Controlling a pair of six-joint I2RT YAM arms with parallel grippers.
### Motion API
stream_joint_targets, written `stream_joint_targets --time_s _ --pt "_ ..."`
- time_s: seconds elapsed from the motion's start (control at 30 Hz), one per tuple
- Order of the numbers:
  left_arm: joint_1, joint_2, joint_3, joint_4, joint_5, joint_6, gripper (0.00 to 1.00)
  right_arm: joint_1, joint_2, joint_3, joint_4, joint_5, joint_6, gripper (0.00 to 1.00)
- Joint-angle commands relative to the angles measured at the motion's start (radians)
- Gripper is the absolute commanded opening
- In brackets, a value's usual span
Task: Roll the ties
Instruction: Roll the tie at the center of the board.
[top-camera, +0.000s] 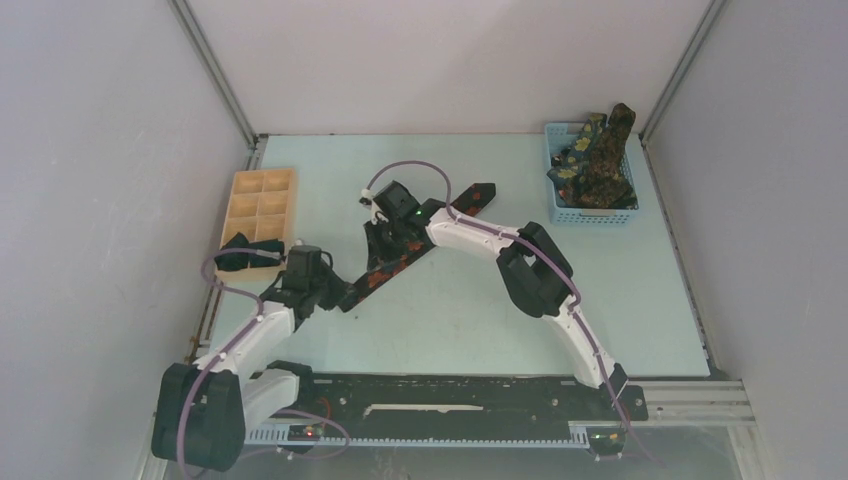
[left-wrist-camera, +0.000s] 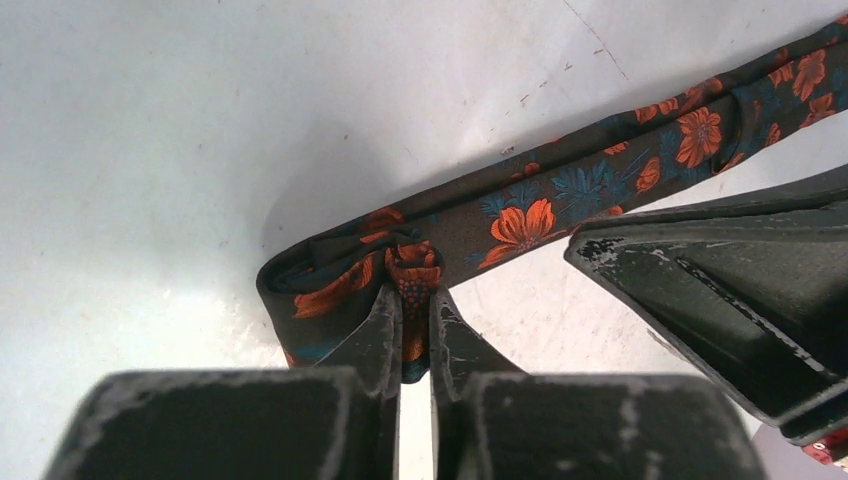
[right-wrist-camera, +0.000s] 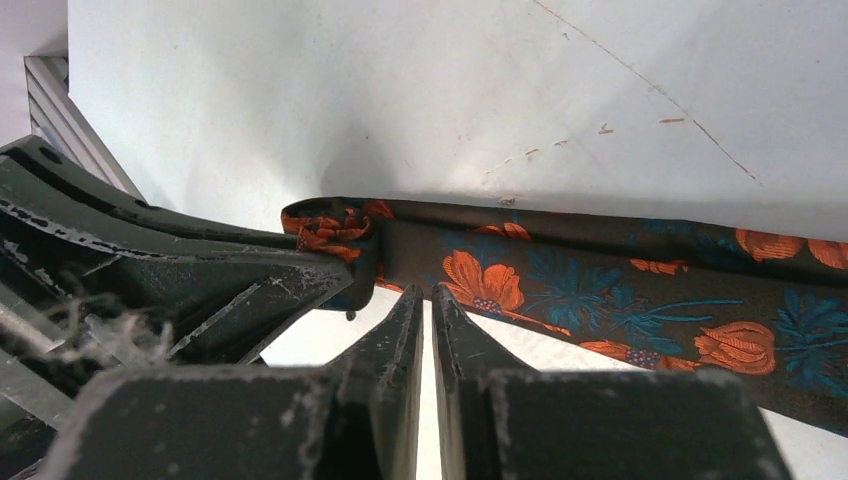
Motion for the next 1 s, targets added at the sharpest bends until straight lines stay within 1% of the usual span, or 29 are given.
stream_joint_targets --time_s 0.0,0.07,0.1,0.17,0.3,0.33,0.5,0.6,0.8,0.97 --pt "-0.004 0.031 0.029 0.039 0.018 0.023 0.18 0.001 -0.064 -0.016 0.030 0.006 -0.014 0.11" --pt "-0.006 0.037 0.030 0.051 0.026 0.022 0.37 0.001 -0.062 -0.019 0.036 -0.002 -0.012 0.11" --pt "-0.007 0.038 0.030 0.054 0.026 0.020 0.41 0.001 -0.059 -0.019 0.039 -0.006 -0.010 0.11" --pt "-0.011 0.037 0.028 0.059 0.027 0.016 0.43 0.001 -0.056 -0.017 0.046 -0.017 -0.006 0.12" --pt "-0.015 0.013 0.004 0.088 0.030 -0.010 0.42 0.001 -0.053 -0.017 0.060 -0.040 0.001 0.13" --pt "-0.016 0.000 -0.007 0.100 0.028 -0.020 0.40 0.001 -0.052 -0.017 0.063 -0.046 0.002 0.14" --pt "-0.016 -0.058 -0.060 0.128 0.004 -0.054 0.24 0.000 -0.044 -0.020 0.080 -0.082 0.017 0.19" --pt "-0.016 -0.070 -0.075 0.129 0.000 -0.052 0.22 0.004 -0.039 -0.018 0.087 -0.091 0.022 0.23" --pt "-0.016 -0.080 -0.095 0.146 0.000 -0.052 0.05 0.013 -0.021 -0.007 0.077 -0.088 0.023 0.32" --pt "-0.016 -0.080 -0.101 0.160 0.000 -0.054 0.01 0.028 -0.002 0.006 0.041 -0.075 0.014 0.33"
